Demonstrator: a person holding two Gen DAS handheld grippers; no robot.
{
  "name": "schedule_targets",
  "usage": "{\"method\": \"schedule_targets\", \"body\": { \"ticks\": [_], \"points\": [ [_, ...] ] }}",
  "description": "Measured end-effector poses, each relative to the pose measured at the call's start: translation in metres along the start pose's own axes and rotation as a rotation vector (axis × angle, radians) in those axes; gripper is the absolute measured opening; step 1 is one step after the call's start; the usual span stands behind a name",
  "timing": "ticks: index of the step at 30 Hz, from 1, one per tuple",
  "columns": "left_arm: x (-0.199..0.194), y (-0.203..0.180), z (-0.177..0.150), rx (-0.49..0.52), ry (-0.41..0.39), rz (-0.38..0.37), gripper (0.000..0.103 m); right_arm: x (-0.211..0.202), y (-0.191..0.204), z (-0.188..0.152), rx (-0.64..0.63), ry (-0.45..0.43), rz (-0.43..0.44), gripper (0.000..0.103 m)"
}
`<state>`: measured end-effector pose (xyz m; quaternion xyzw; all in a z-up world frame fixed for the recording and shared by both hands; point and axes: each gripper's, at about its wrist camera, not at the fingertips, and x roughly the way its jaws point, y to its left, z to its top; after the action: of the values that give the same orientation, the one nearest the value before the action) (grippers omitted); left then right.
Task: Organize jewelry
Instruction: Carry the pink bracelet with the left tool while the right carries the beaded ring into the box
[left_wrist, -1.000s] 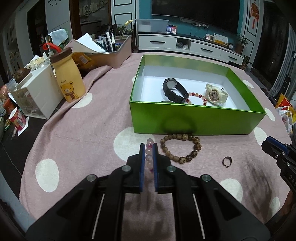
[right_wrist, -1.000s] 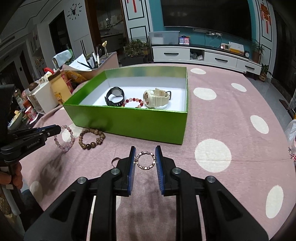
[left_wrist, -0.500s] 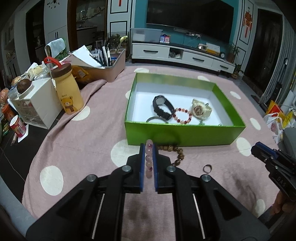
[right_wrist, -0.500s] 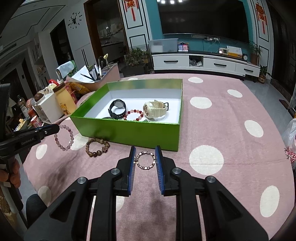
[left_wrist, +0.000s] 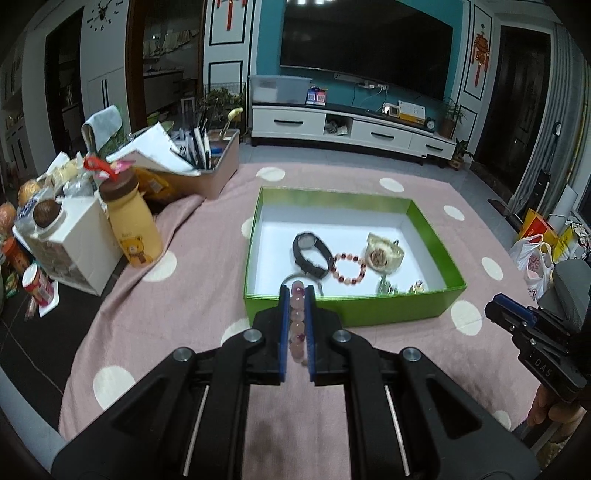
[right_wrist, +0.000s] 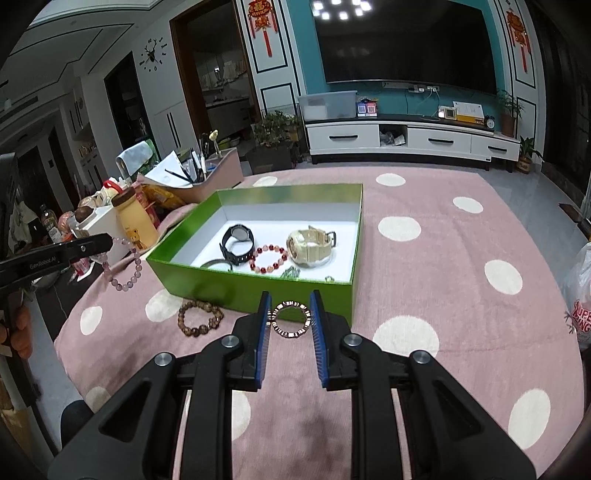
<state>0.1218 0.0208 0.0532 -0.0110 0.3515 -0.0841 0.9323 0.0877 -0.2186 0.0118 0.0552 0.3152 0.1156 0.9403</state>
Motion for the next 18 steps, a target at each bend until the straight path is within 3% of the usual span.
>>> {"method": "schedule_targets", "body": {
  "ticks": [10,18],
  "points": [
    [0.03,-0.013,0.041,0.009,-0.007,-0.02,0.007,0.017,-0.003,0.025,-0.004,-0.021,0.006,0.021],
    [0.079,-0.017,0.062,0.033,0.039,0.022,0.007,0.043,-0.014,0.041,0.019,-0.008,0.013,0.021]
  ]
}}
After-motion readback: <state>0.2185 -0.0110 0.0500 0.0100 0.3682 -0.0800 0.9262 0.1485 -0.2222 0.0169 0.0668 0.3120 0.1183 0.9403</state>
